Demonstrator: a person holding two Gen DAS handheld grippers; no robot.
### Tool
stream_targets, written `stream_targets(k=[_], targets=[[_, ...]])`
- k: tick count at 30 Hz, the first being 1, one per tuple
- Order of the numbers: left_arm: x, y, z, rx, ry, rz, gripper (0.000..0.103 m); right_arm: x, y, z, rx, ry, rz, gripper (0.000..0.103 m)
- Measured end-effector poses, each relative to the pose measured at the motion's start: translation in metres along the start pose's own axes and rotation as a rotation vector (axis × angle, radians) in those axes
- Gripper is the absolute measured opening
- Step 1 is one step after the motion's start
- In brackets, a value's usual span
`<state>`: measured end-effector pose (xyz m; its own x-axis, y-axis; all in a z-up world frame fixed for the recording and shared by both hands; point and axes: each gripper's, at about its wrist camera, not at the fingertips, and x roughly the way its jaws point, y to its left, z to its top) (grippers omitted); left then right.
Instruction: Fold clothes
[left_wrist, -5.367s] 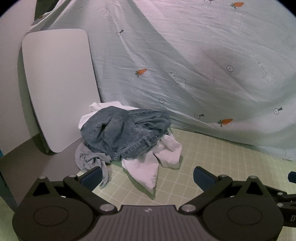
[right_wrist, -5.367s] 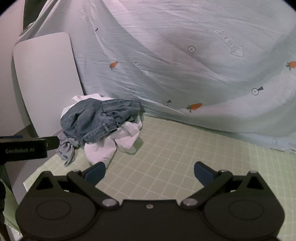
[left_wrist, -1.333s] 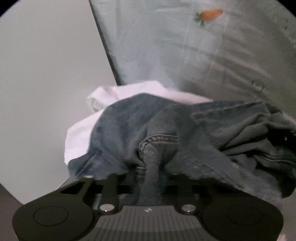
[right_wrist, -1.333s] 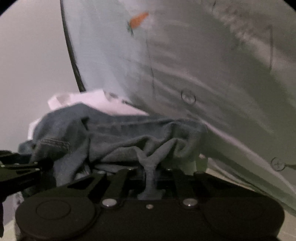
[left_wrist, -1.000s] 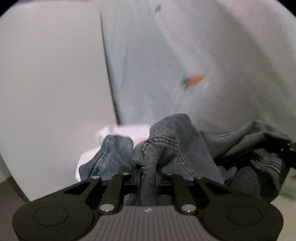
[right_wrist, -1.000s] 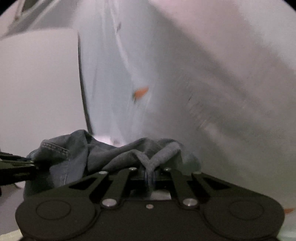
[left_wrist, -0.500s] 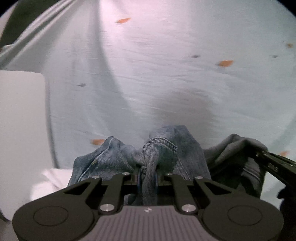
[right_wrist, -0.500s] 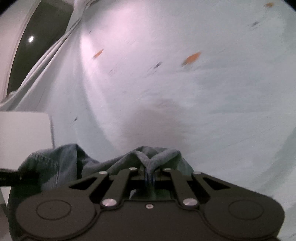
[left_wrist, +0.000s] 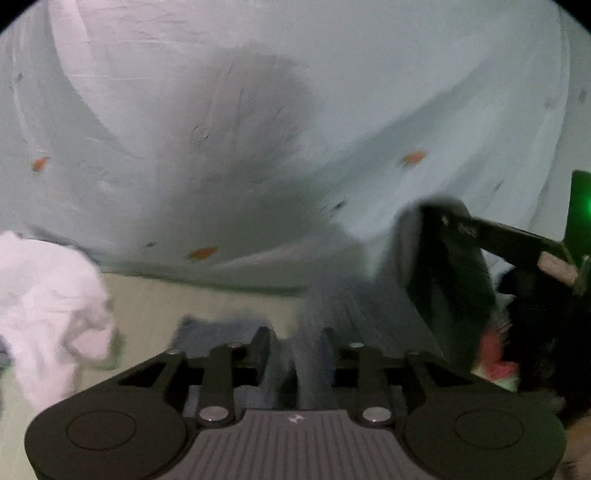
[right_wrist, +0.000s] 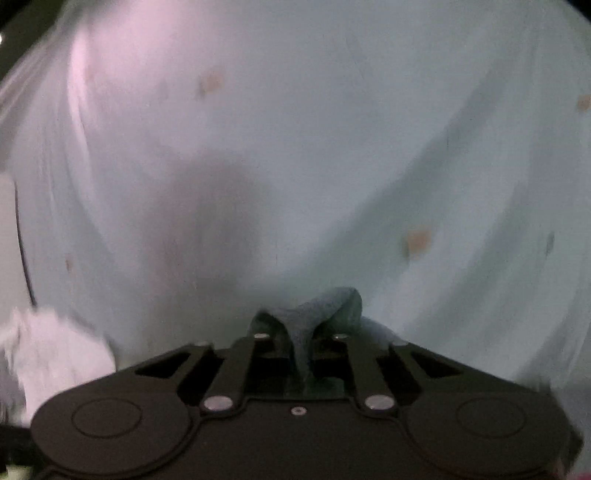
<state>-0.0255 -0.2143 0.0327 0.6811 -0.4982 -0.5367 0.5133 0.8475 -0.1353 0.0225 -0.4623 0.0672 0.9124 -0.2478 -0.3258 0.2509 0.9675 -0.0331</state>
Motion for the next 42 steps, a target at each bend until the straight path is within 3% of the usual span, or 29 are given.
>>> stream_targets(k=[1, 2, 3, 6, 9, 11, 17, 22, 25, 29, 34, 35, 38, 39, 42], targets=[[0.004, -0.001, -0.004, 0.013, 0.013, 0.027, 0.052, 0.008, -0.007, -0.015, 0.01, 0.063, -0.013, 0.039], [0.008, -0.001, -0.009, 0.026, 0.026, 0.053, 0.067, 0.013, -0.013, -0.032, 0.014, 0.111, -0.032, 0.042], [0.012, -0.002, -0.013, 0.038, 0.038, 0.08, 0.074, 0.016, -0.019, -0.049, 0.016, 0.147, -0.055, 0.048], [0.019, 0.02, -0.03, 0.012, 0.076, 0.141, 0.079, 0.014, -0.032, -0.089, 0.054, 0.237, -0.086, 0.064], [0.028, 0.042, -0.047, -0.007, 0.15, 0.254, 0.083, 0.004, -0.045, -0.122, 0.134, 0.325, -0.1, 0.072], [0.038, 0.058, -0.053, -0.015, 0.198, 0.276, 0.084, -0.006, -0.053, -0.142, 0.191, 0.363, -0.122, 0.08], [0.052, 0.074, -0.063, -0.054, 0.277, 0.258, 0.085, -0.035, -0.069, -0.204, 0.38, 0.504, -0.15, 0.087], [0.054, 0.064, -0.062, -0.01, 0.263, 0.192, 0.092, -0.044, -0.053, -0.234, 0.425, 0.588, -0.121, 0.098], [0.053, 0.056, -0.061, 0.036, 0.251, 0.163, 0.095, -0.044, -0.042, -0.247, 0.44, 0.636, -0.098, 0.099], [0.053, 0.052, -0.066, 0.074, 0.265, 0.155, 0.095, -0.042, -0.035, -0.259, 0.471, 0.668, -0.097, 0.087], [0.06, 0.05, -0.068, 0.056, 0.288, 0.157, 0.095, -0.044, -0.046, -0.263, 0.523, 0.648, -0.045, 0.044], [0.062, 0.05, -0.067, 0.047, 0.29, 0.159, 0.095, -0.044, -0.048, -0.263, 0.524, 0.638, -0.043, 0.04], [0.069, 0.047, -0.064, 0.029, 0.287, 0.168, 0.095, -0.042, -0.058, -0.255, 0.437, 0.614, -0.102, 0.031], [0.071, 0.046, -0.062, 0.023, 0.284, 0.173, 0.095, -0.041, -0.063, -0.25, 0.401, 0.602, -0.131, 0.017], [0.079, 0.044, -0.058, 0.003, 0.281, 0.183, 0.095, -0.027, -0.095, -0.236, 0.33, 0.571, -0.226, 0.015]])
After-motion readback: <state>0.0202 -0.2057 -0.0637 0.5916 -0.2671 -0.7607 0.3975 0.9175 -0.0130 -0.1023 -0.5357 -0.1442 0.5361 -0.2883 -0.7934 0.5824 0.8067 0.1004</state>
